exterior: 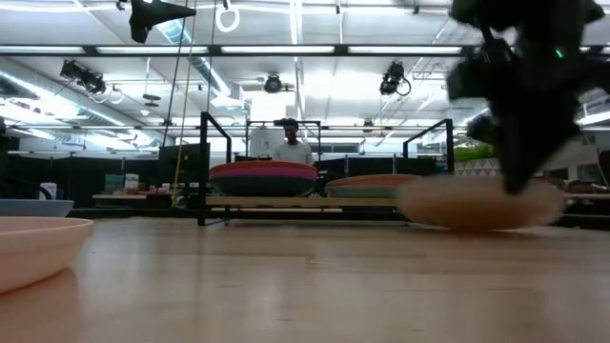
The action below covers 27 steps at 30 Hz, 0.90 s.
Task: Place and stack plates onto a shelf
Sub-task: Stack the gray plate on top of the brown plate on the shelf
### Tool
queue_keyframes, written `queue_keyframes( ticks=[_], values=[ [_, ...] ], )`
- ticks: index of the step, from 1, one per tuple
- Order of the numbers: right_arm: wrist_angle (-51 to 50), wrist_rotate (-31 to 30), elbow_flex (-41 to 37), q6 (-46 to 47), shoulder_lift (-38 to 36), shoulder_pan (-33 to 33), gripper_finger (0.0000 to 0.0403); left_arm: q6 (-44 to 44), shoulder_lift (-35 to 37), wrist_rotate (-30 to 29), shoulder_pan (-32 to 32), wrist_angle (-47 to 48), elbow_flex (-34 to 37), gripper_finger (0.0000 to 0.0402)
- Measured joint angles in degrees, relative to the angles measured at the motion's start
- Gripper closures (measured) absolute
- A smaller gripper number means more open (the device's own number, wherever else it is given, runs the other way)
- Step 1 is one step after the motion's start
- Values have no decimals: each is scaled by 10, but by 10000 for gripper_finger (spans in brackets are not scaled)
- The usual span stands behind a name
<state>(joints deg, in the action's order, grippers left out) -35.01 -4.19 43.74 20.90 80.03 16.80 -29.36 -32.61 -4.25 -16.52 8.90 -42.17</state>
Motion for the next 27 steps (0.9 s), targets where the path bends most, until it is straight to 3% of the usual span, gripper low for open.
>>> queue_keyframes(
  ticks=[4, 10, 15, 27],
  values=[
    [33, -3, 66, -92, 0, -2, 382, 0, 0, 0, 0, 0, 0, 116],
    [33, -93, 157, -205, 0, -36, 386, -4, 0, 0, 0, 0, 0, 116],
    [41, -135, 183, -263, 0, -95, 371, -4, 0, 0, 0, 0, 0, 116],
    [63, -93, 183, -376, 1, -219, 380, -31, 0, 0, 0, 0, 0, 116]
  ],
)
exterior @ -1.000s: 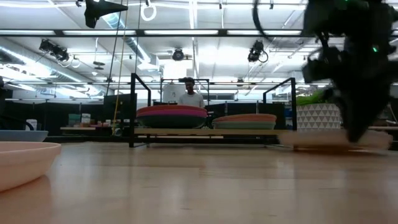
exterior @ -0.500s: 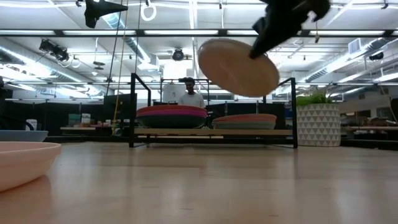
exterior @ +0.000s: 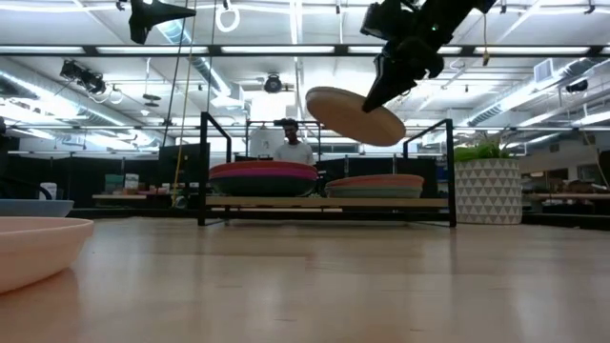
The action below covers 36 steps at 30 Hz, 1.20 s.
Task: Place and stack plates onto a shelf
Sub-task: Stack the gray plate on top of the brown plate on the shelf, then stack the blue plate on top of the orange plate on the shelf
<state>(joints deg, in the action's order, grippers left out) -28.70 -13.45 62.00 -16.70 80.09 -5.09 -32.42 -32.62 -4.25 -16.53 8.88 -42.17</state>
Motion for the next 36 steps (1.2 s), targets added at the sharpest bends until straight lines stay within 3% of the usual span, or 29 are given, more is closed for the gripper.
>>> queue_keyframes(
  ticks=[11, 20, 29, 36],
  values=[
    [-22, 6, -19, 33, 42, -63, 374, 0, 0, 0, 1, 5, 0, 116],
    [-44, -5, -20, 65, 96, -84, 344, 0, 0, 6, 2, 9, 0, 116],
    [-39, -37, -20, 61, 62, -85, 324, 1, 0, 14, 2, 9, 0, 116],
    [-42, -25, -20, 60, 58, -89, 319, 1, 0, 14, 2, 9, 0, 116]
  ],
)
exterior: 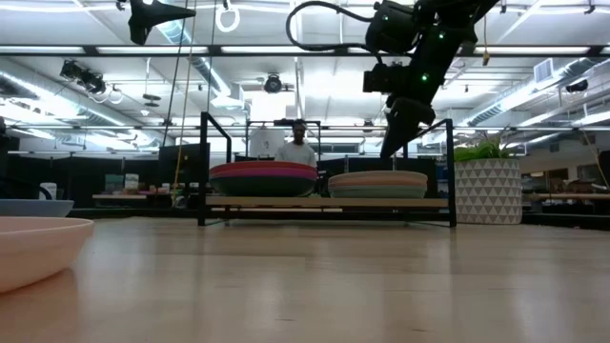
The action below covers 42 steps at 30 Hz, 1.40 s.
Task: Place and stack plates onto a shelf
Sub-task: Stack the blue plate on top of the orange plate on the shelf
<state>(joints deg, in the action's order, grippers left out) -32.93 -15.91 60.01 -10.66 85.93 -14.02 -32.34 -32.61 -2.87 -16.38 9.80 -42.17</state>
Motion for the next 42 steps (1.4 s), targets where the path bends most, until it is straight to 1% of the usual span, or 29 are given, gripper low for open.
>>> queue_keyframes(
  ticks=[3, 11, 14, 17, 19, 23, 26, 29, 31, 33, 36, 39, 42],
  values=[
    [4, 20, 0, 0, 0, 9, 319, 0, 0, 0, 0, 0, 0, 116],
    [20, 23, 0, 9, 10, 7, 318, 0, 0, 0, 0, 0, 0, 116],
    [25, 66, 26, 31, 4, 24, 320, 0, 0, 0, 0, 0, 0, 116],
    [70, 126, 49, 37, 4, 48, 323, 0, 0, 0, 0, 0, 0, 116],
    [134, 144, 52, 55, 7, 65, 324, 0, 0, -1, 0, 1, 0, 116],
    [271, 145, 55, 160, 18, 86, 324, 0, 0, -29, 0, 11, 0, 116],
    [334, 186, 54, 225, 35, 94, 325, -4, 0, -48, 0, 12, 1, 116],
    [342, 216, 75, 254, 64, 112, 325, -37, 0, -54, 0, 5, 1, 116],
    [338, 243, 96, 248, 93, 131, 325, -58, -1, -54, 0, -8, 1, 116],
    [334, 265, 123, 224, 127, 153, 325, -63, -1, -43, 6, -37, 1, 116],
    [323, 280, 163, 192, 173, 185, 325, -66, -6, -9, 25, -96, 1, 116],
    [278, 280, 204, 193, 205, 208, 325, -100, -8, 52, 59, -151, 1, 116],
    [209, 270, 242, 209, 212, 224, 326, -162, -8, 112, 117, -158, 1, 116]
  ],
)
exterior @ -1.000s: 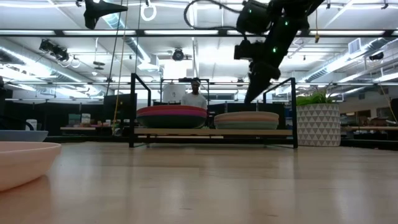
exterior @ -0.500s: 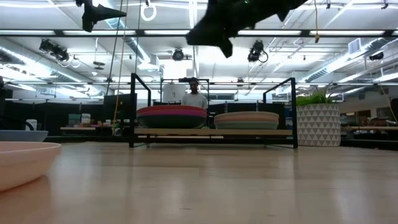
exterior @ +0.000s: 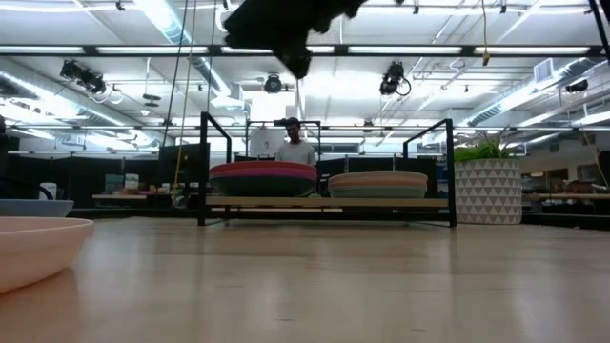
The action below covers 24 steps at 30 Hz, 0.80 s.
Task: Place and stack plates onto a shelf
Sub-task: Stack the blue plate on top of the orange plate on the shelf
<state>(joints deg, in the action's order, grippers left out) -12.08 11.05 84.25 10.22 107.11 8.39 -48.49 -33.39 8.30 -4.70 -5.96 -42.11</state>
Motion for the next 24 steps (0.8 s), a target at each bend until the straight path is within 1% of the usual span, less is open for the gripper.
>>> queue_keyframes(
  ticks=[2, 5, 9, 11, 14, 17, 19, 23, 24],
  values=[
    [-51, -31, 18, 1, -3, 11, 329, -38, 1, 18, 48, 32, 0, 116],
    [-110, -125, 21, 3, -21, 29, 337, -82, 0, 20, 111, 114, 0, 116],
    [-146, -261, 21, 57, -48, 46, 350, -142, -17, -17, 169, 289, 0, 116],
    [-151, -300, 21, 89, -55, 52, 355, -147, -40, -35, 189, 383, 0, 116],
    [-145, -317, 21, 126, -61, 58, 360, -132, -75, -58, 202, 494, 0, 116],
    [-145, -314, 21, 159, -63, 68, 361, -83, -116, -50, 202, 550, 0, 116],
    [-140, -309, 21, 158, -64, 74, 361, -57, -144, -27, 197, 573, 0, 116],
    [-134, -297, 21, 124, -67, 77, 361, -30, -200, 52, 179, 581, 0, 116],
    [-133, -295, 21, 124, -67, 76, 361, -18, -213, 63, 177, 582, 0, 116]
  ],
)
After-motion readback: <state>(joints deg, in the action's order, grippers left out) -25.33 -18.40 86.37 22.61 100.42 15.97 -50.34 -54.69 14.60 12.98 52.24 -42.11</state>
